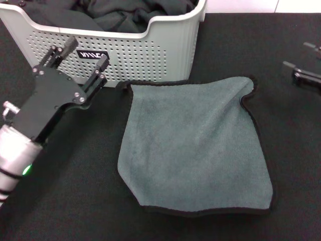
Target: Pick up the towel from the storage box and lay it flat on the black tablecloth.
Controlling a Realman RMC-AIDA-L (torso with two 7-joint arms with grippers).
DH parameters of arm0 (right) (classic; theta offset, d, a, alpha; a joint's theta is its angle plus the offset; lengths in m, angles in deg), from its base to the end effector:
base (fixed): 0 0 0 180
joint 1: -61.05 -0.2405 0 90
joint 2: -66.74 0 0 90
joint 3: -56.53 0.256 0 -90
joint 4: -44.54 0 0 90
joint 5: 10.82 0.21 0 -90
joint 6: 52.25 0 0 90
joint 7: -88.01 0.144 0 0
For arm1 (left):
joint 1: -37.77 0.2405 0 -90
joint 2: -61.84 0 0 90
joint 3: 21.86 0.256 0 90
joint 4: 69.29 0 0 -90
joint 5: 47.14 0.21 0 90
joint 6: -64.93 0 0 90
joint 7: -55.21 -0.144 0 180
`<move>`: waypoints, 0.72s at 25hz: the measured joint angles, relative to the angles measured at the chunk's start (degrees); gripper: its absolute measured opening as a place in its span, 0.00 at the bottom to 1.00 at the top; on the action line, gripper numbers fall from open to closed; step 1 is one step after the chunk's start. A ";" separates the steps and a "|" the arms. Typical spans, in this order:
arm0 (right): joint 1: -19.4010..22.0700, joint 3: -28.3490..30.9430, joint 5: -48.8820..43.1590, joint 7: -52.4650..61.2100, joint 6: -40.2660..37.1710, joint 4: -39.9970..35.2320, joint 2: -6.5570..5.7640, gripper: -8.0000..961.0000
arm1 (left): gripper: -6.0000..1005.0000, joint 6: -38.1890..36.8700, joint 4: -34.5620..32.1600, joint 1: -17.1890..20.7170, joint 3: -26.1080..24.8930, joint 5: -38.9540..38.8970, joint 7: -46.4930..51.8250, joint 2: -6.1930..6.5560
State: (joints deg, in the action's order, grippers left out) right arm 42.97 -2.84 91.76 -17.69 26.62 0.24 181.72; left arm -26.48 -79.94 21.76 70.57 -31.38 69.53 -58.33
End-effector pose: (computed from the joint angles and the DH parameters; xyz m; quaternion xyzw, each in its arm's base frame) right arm 0.2675 0.3315 0.0489 -0.8773 0.1871 0.3485 0.2718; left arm -0.2901 0.2627 -0.0174 -0.7614 -0.0633 -0.4180 0.4915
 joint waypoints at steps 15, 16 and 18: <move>4.46 -8.44 -0.90 -6.33 22.85 -13.94 -1.31 0.92 | 0.89 -18.75 -0.69 -2.47 0.53 19.96 21.99 5.85; 4.59 -8.99 -1.28 -6.36 22.87 -14.58 -1.22 0.92 | 0.89 -18.55 -0.68 -3.06 0.65 21.09 22.83 6.00; 4.51 -10.32 -2.18 -6.36 22.97 -15.67 -1.14 0.92 | 0.89 -17.33 -0.66 -4.41 0.60 24.45 24.60 6.14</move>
State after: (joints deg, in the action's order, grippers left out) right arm 47.48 -13.16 89.58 -24.05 49.60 -15.42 180.58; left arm -43.81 -80.59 17.36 71.17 -6.92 94.13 -52.19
